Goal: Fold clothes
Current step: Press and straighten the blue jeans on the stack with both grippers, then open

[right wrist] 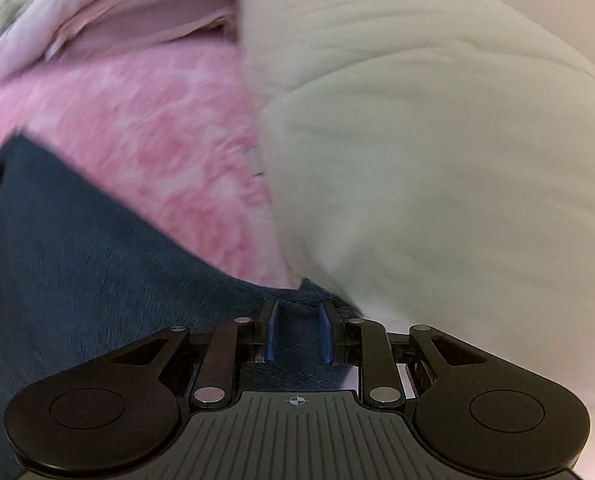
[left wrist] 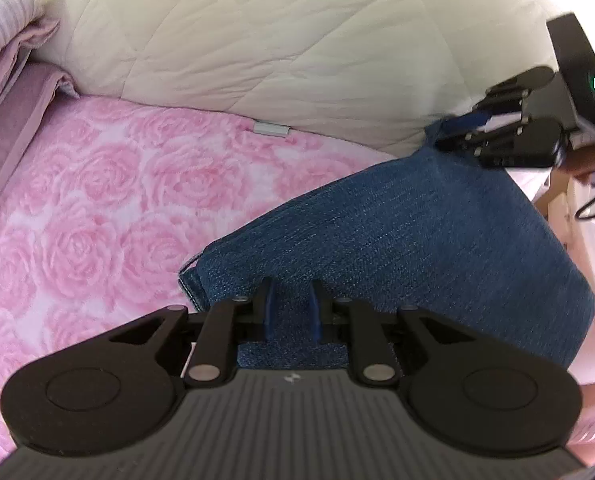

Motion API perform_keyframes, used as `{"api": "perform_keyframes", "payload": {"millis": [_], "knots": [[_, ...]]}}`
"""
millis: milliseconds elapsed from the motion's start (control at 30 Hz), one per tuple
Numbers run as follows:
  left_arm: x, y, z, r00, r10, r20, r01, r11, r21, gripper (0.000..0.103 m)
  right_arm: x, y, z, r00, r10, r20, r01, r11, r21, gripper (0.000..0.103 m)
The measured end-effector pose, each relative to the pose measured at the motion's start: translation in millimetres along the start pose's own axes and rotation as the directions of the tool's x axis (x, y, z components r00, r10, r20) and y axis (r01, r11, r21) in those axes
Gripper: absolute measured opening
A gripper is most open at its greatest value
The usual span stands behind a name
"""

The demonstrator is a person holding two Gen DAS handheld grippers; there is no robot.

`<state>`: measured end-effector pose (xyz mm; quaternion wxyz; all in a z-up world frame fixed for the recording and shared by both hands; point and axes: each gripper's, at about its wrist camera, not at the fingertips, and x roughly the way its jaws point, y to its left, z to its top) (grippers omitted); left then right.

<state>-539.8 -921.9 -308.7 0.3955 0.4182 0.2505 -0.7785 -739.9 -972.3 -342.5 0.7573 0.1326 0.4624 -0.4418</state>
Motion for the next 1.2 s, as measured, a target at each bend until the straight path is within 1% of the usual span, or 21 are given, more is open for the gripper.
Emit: {"api": "perform_keyframes", "payload": {"millis": [100,167,233,300,367,400,433,533,567,600,667,767,800,833,933,1033,1067,1133,1200], "knots": [[-5.6,10.0,-1.1,1.0,-0.025,0.019,0.025,1.0,-0.017,0.014,-4.3,-7.7,9.7,1.0,0.013,-0.013,-0.013,0.999,0.049,0.024],[-13.7,13.6,-1.7,0.999,-0.021,0.037,0.021,1.0,-0.015,0.014,-23.3,-10.4,8.1,1.0,0.018,0.004,-0.019,0.996,0.084,0.024],[-20.9,19.3,-2.4,0.999,0.0,0.052,0.001,1.0,-0.025,0.014,-47.8,-6.3,6.7,0.999,0.007,0.043,-0.01,0.997,0.078,0.025],[-9.6,27.6,-1.4,1.0,0.013,0.012,-0.012,0.999,-0.047,0.014,-63.0,4.4,-2.0,0.998,0.013,0.055,-0.017,0.997,0.077,0.025],[7.3,32.6,0.2,0.999,0.017,-0.033,-0.018,0.999,-0.043,0.017,-55.1,14.7,-9.2,0.999,0.043,0.012,-0.044,0.994,0.098,0.025],[14.7,34.1,0.9,0.999,0.012,-0.045,-0.014,0.999,-0.045,0.018,-44.5,18.7,-12.9,0.998,0.062,-0.022,-0.059,0.991,0.119,0.025],[19.1,35.3,1.4,0.999,0.008,-0.051,-0.01,0.999,-0.047,0.018,-36.8,20.0,-17.0,0.997,0.071,-0.026,-0.067,0.988,0.142,0.024],[8.3,37.6,0.7,0.999,-0.001,-0.037,0.0,0.999,-0.046,0.019,-49.6,18.9,-16.2,0.997,0.076,-0.027,-0.07,0.984,0.162,0.025],[1.9,37.9,-0.7,1.0,0.0,-0.031,-0.001,0.999,-0.046,0.02,-53.8,18.5,-16.0,0.997,0.077,-0.027,-0.071,0.983,0.169,0.025],[-7.2,37.0,-3.7,1.0,0.004,-0.024,-0.005,0.999,-0.04,0.019,-58.1,18.2,-15.7,0.997,0.078,-0.027,-0.072,0.982,0.176,0.025],[-28.9,32.1,-12.1,1.0,0.001,-0.006,-0.001,1.0,-0.024,0.018,-84.7,29.3,-21.4,0.996,0.094,0.0,-0.093,0.981,0.168,0.025],[-60.1,16.6,-32.0,0.995,-0.102,0.01,0.102,0.994,-0.043,0.018,-116.9,49.5,-38.8,0.994,0.111,-0.003,-0.109,0.983,0.148,0.025],[-65.2,7.8,-39.6,0.992,-0.127,0.002,0.127,0.991,-0.028,0.018,-127.6,56.2,-44.6,0.993,0.117,-0.003,-0.115,0.983,0.141,0.025],[-64.1,-0.1,-47.2,0.991,-0.134,-0.012,0.134,0.991,-0.008,0.019,-133.5,62.3,-51.0,0.993,0.116,-0.012,-0.113,0.983,0.142,0.025],[-50.1,-16.2,-65.7,0.991,-0.123,-0.049,0.125,0.991,0.04,0.019,-143.9,81.3,-69.9,0.992,0.117,-0.041,-0.111,0.986,0.124,0.025],[-32.9,-16.8,-71.4,0.993,-0.109,-0.039,0.111,0.993,0.038,0.019,-131.7,93.0,-90.6,0.989,0.126,-0.081,-0.116,0.986,0.121,0.025],[-31.1,-15.9,-71.1,0.993,-0.109,-0.039,0.11,0.994,0.029,0.019,-130.1,94.3,-93.3,0.989,0.125,-0.078,-0.115,0.986,0.121,0.025],[-41.1,-13.5,-67.7,0.993,-0.112,-0.037,0.112,0.994,0.012,0.019,-133.0,92.8,-88.1,0.99,0.118,-0.082,-0.108,0.987,0.121,0.025],[-59.4,-12.8,-68.7,0.994,-0.103,-0.023,0.103,0.994,0.022,0.017,-136.9,91.5,-85.2,0.99,0.114,-0.087,-0.101,0.985,0.141,0.025]]}}
